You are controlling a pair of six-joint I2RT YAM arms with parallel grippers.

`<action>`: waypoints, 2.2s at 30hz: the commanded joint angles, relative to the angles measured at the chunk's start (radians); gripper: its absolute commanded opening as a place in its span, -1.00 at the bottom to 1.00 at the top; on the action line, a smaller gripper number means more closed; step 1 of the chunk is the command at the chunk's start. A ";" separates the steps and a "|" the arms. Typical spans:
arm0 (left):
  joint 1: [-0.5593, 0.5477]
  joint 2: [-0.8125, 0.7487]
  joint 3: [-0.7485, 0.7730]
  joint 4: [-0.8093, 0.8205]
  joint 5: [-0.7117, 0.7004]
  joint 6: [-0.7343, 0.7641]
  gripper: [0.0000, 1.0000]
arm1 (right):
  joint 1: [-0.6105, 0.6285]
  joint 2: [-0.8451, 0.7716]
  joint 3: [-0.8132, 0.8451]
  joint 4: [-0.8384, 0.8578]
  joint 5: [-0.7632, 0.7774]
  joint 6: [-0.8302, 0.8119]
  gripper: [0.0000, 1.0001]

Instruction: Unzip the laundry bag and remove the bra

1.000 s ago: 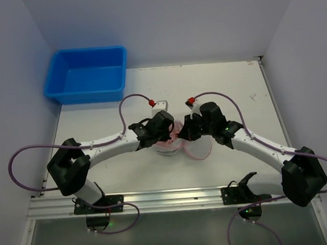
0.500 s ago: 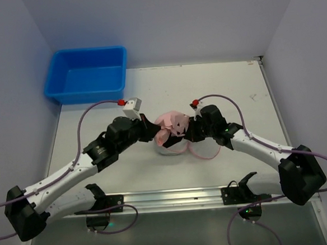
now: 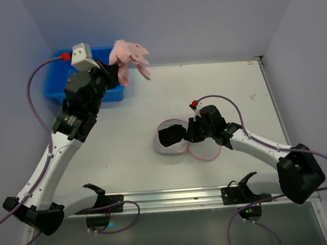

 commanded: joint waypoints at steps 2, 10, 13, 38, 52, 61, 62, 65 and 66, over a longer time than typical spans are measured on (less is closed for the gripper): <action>0.190 0.171 0.189 -0.119 -0.239 0.167 -1.00 | -0.002 -0.022 -0.002 -0.003 -0.028 0.001 -1.00; 0.488 0.506 0.367 -0.084 -0.181 0.140 -1.00 | -0.003 -0.051 -0.008 0.024 -0.106 0.035 -1.00; 0.568 0.659 0.447 -0.069 -0.178 0.143 -1.00 | -0.002 -0.039 0.005 0.024 -0.137 0.039 -1.00; 0.570 0.633 0.408 -0.235 0.253 0.013 0.74 | -0.002 -0.012 0.031 0.004 -0.086 -0.014 -1.00; -0.189 0.163 -0.199 -0.054 0.389 -0.141 0.25 | -0.003 0.007 0.061 -0.017 -0.007 -0.030 -1.00; -0.345 0.348 -0.217 -0.024 0.262 -0.164 0.13 | -0.003 -0.033 0.035 -0.026 -0.004 -0.011 -1.00; -0.345 0.367 -0.220 -0.024 0.233 -0.167 0.11 | -0.003 -0.034 0.032 -0.028 -0.005 -0.008 -1.00; -0.345 0.443 -0.224 -0.015 0.123 -0.168 0.08 | -0.002 -0.045 0.020 -0.025 -0.011 -0.001 -1.00; -0.343 0.463 -0.213 -0.018 0.097 -0.161 0.08 | -0.002 -0.050 0.012 -0.025 -0.016 -0.002 -1.00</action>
